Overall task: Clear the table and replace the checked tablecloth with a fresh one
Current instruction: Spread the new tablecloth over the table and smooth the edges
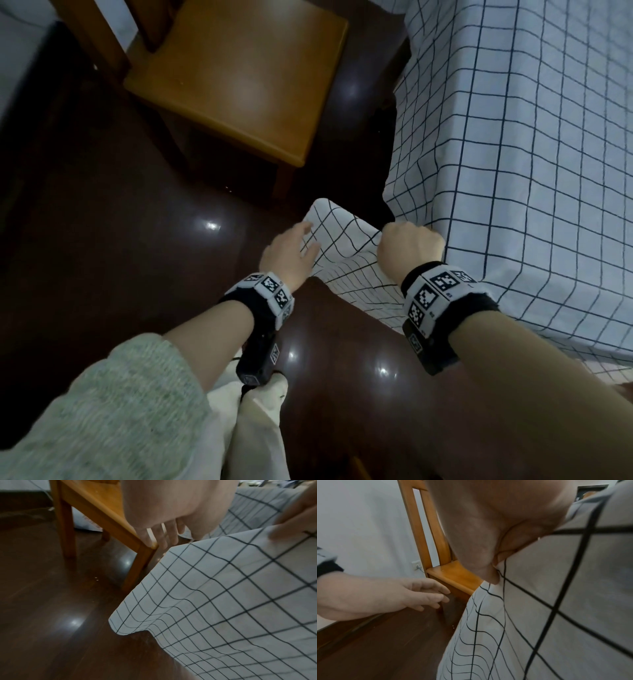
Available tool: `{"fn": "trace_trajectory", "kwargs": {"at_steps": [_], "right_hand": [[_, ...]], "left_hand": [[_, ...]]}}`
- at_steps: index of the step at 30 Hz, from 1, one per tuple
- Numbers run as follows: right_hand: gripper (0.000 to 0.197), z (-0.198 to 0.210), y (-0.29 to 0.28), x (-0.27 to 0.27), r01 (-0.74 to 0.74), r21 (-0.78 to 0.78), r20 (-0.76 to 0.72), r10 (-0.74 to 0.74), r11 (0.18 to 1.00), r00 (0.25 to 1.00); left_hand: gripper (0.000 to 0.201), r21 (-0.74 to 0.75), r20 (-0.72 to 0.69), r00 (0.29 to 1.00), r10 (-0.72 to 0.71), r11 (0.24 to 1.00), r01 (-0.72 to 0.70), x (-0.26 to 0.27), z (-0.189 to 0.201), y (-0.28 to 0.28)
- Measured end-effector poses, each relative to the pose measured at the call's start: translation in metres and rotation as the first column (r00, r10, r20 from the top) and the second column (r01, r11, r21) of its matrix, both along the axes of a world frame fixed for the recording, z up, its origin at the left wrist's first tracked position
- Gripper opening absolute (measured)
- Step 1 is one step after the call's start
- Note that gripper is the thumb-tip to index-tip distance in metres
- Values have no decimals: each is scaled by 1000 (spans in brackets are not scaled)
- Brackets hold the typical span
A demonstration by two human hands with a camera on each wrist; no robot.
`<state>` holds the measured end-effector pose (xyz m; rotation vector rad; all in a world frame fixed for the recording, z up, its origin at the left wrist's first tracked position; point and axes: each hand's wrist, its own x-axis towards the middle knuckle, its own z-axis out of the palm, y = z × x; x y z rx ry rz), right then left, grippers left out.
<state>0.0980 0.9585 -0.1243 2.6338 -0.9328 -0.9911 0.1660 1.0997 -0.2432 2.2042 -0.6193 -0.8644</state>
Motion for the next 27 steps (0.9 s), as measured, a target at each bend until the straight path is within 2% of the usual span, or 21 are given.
{"fn": "trace_trajectory", "kwargs": {"at_steps": [4, 8, 9, 12, 15, 17, 20, 23, 27], "right_hand": [[22, -2, 0, 1, -64, 89, -1, 64, 994, 998], [24, -1, 5, -7, -172, 143, 27, 170, 975, 985], [25, 0, 6, -9, -197, 174, 45, 192, 965, 980], [29, 7, 6, -14, -251, 250, 81, 238, 935, 968], [26, 13, 6, -19, -253, 298, 76, 242, 920, 967], [25, 16, 6, -22, -248, 267, 64, 240, 931, 969], [22, 18, 2, -27, -216, 209, 6, 220, 954, 975], [5, 18, -5, -31, -268, 151, -117, 286, 952, 951], [34, 18, -6, -30, -330, 94, -161, 342, 939, 926]], "left_hand": [[58, -65, 154, 973, -173, 981, 185, -5, 12, -13], [73, -81, 284, 869, -405, 893, 443, 0, 20, -30], [69, -62, 295, 832, -469, 860, 507, 2, 22, -34], [38, 40, 260, 748, -611, 780, 624, 6, 24, -46], [18, 134, 198, 732, -652, 758, 639, 7, 23, -52], [22, 192, 138, 738, -661, 749, 635, 7, 20, -53], [30, 203, 108, 764, -636, 766, 610, 10, 14, -51], [26, 185, 101, 778, -620, 780, 598, 13, 13, -48], [21, 160, 168, 784, -597, 801, 576, 14, 14, -51]]}}
